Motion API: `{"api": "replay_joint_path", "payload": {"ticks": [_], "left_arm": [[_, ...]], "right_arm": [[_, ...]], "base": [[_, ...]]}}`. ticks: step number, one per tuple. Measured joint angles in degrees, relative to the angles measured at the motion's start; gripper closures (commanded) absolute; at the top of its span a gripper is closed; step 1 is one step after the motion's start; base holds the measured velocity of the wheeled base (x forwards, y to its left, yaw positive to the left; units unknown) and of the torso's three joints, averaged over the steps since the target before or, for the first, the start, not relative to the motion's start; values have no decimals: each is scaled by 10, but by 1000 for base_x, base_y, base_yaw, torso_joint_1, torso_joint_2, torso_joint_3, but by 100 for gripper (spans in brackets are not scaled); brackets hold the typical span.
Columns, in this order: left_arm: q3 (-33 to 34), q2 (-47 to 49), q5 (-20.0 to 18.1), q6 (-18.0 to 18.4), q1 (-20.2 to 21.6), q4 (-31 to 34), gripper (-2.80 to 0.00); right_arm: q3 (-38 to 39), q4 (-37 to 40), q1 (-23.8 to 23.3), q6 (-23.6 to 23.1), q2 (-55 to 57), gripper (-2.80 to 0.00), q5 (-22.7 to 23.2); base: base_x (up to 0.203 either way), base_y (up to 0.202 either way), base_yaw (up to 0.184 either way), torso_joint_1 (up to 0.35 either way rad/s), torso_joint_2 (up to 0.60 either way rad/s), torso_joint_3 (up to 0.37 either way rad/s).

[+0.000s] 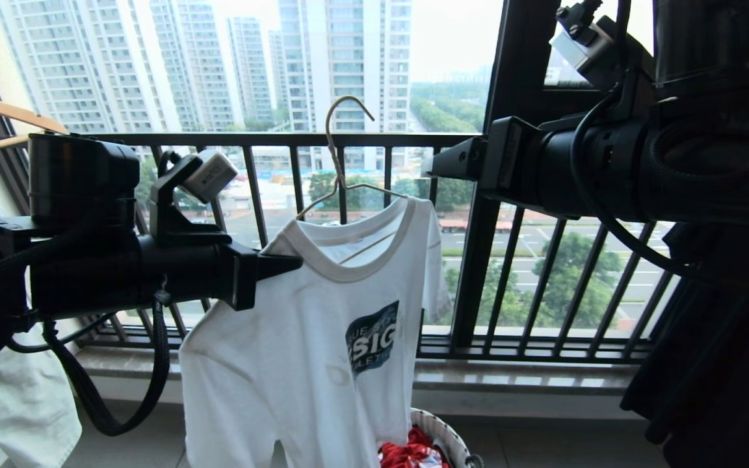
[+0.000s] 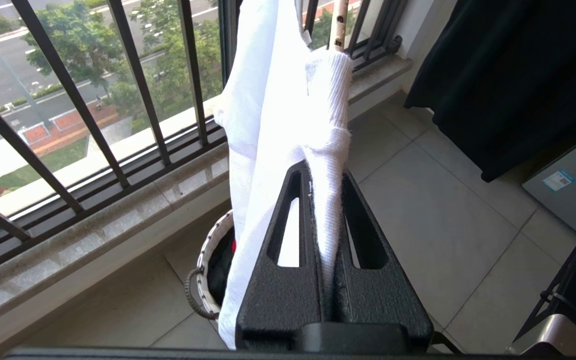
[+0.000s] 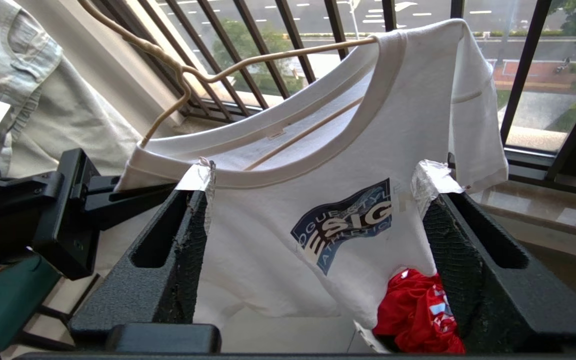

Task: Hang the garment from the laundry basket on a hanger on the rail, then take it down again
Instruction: Hang the clothes rack on the clothesline

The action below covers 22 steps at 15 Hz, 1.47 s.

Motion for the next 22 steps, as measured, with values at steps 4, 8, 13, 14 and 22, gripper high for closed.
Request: {"api": "replay_joint_path", "payload": {"ticks": [4,8,13,14,22], "left_arm": [[14,-18,0,-3,-1,-7,0],[20,-22,-3,-2,-3,-5,0],[42,-36,-2,-1,-11,-5,0],[43,-38,-2,-1,-15,-5,0],[47,-93,-4,-1,-67,58,0]], "right_arm": [[9,-1,0,-12,-3,0,8],[11,0,1,-14,-2,0,14],[14,0,0,-15,-3,0,13],[16,-1,0,-16,-4,0,13],[30,5,1,-39,-37,0,13]], "base": [[0,0,0,0,0,0],[0,0,0,0,0,0],[0,0,0,68,-154,-78],[0,0,0,208,-491,-263],[0,0,0,241,-516,-282]]}}
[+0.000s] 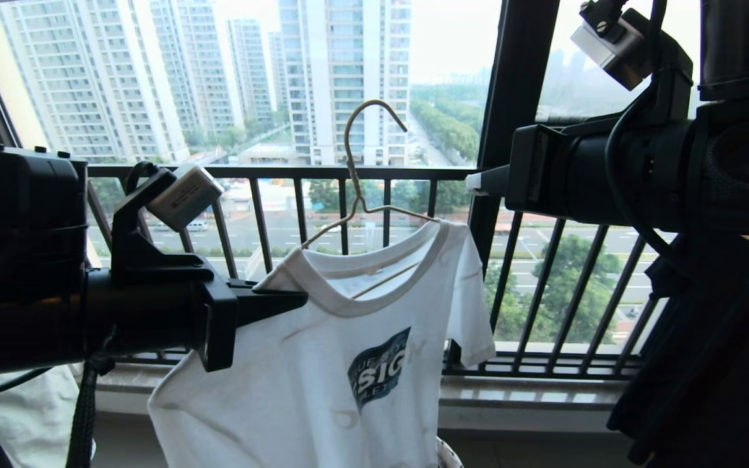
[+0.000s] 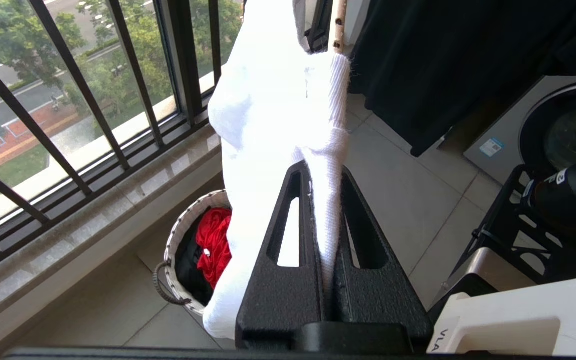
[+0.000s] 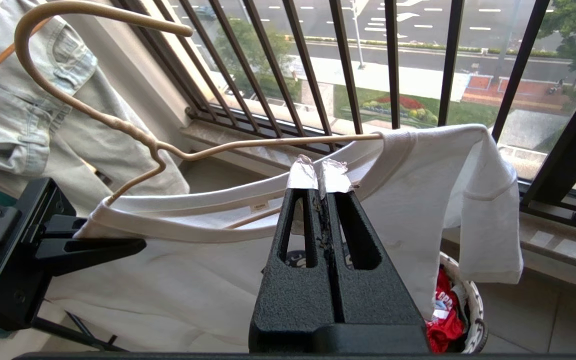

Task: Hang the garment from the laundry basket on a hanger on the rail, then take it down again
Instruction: Hang the clothes rack on the clothesline

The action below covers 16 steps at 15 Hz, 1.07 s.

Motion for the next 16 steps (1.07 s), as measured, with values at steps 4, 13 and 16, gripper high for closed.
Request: {"api": "replay_joint_path", "payload": {"ticks": [4,13,16], "left_arm": [[-38,-28,1,0,-27,99,0],[-53,-66,1,0,-46,122,0],[-52,-71,1,0,-51,122,0]], "right_arm": [[19,2,10,-27,-37,0,2],[31,2,12,-45,-73,0,2],[35,2,12,-49,-83,0,2]], "base": [[0,0,0,166,-349,-185],[0,0,0,158,-325,-167],[0,0,0,151,-296,-152]]}}
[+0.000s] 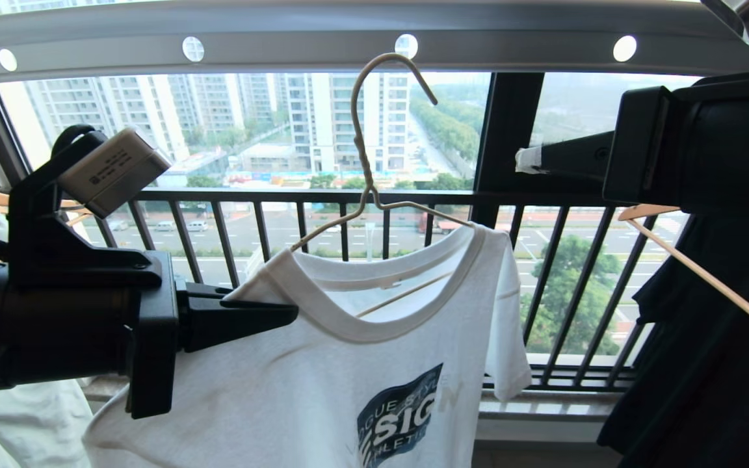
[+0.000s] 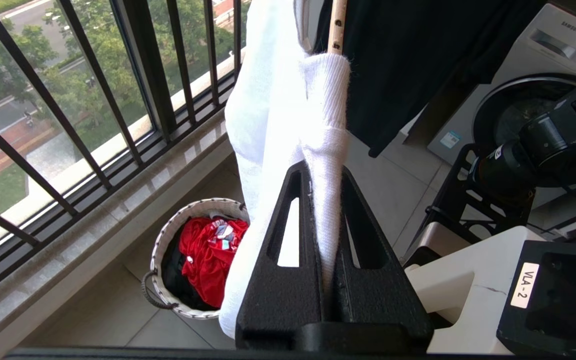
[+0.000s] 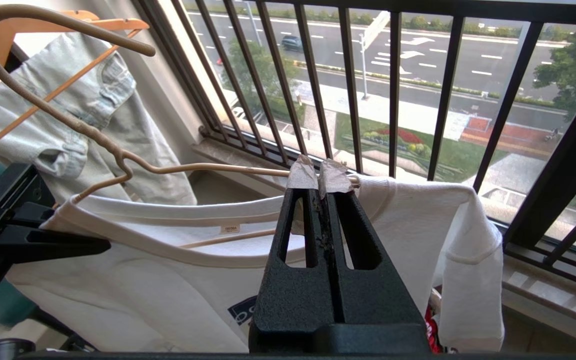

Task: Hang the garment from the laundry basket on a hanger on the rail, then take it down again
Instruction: Hang the clothes rack on the clothesline

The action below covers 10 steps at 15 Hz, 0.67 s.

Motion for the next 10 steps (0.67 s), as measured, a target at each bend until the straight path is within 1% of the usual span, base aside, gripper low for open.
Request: {"api": "replay_joint_path", "payload": {"ticks": [8,10], "left_arm": [[0,-7,-1,1,-8,-2,0],[0,-8,-1,0,-11,-2,0]], "right_arm": [[9,0,2,-7,-8,0,0],[14,-2,3,-9,-11,0,3]], "base": [[0,0,0,94,-186,-99],[0,0,0,11,-31,-6]]}}
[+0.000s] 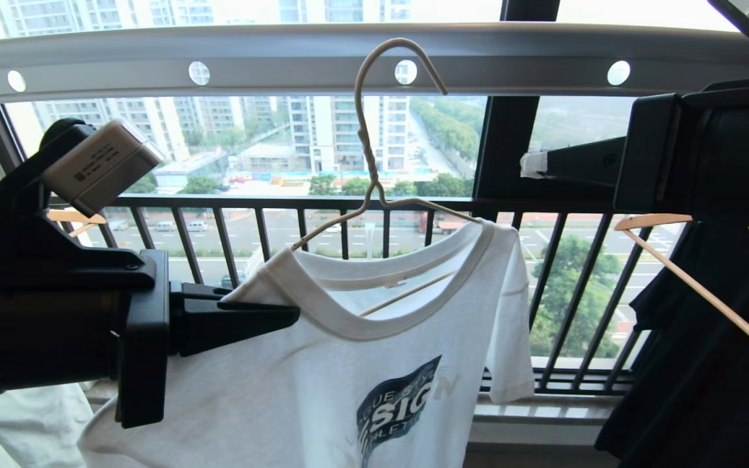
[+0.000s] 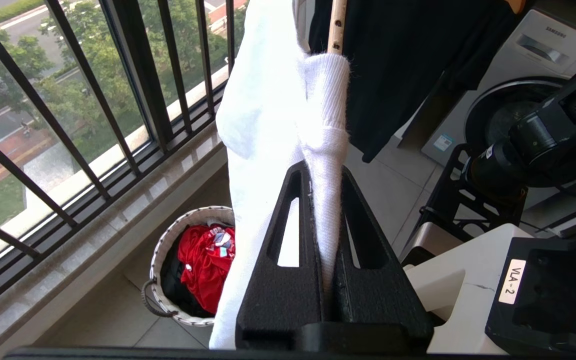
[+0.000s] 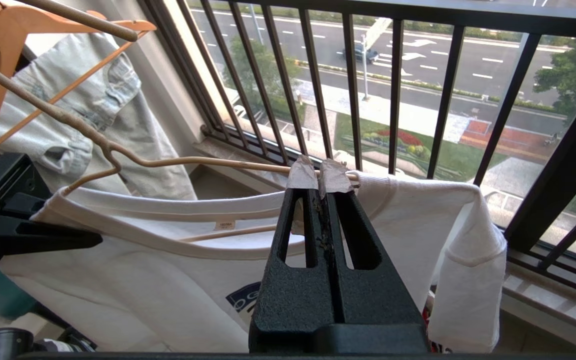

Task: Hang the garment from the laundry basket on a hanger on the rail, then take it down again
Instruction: Hang the clothes rack on the clothesline

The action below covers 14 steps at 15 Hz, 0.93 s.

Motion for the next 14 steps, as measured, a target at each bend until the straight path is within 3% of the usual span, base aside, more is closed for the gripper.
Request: {"api": "replay_joint_path", "payload": {"ticks": [4,10,12,14], "left_arm": [[1,-2,-1,0,-2,0,0],[-3,-29,4,-7,-3,11,0],[-17,-50,12,-14,-2,58,0],[-20,-74,52,-19,-1,103,0]], "right_arm": [[6,1,1,-19,-14,0,24],[-6,2,16,-30,-18,0,-20],[-11,2,17,-30,-18,0,-21],[-13,2,17,-31,-18,0,-21]], "base": [[0,0,0,0,0,0],[0,0,0,0,0,0],[0,0,0,0,0,0],[0,0,0,0,0,0]]}}
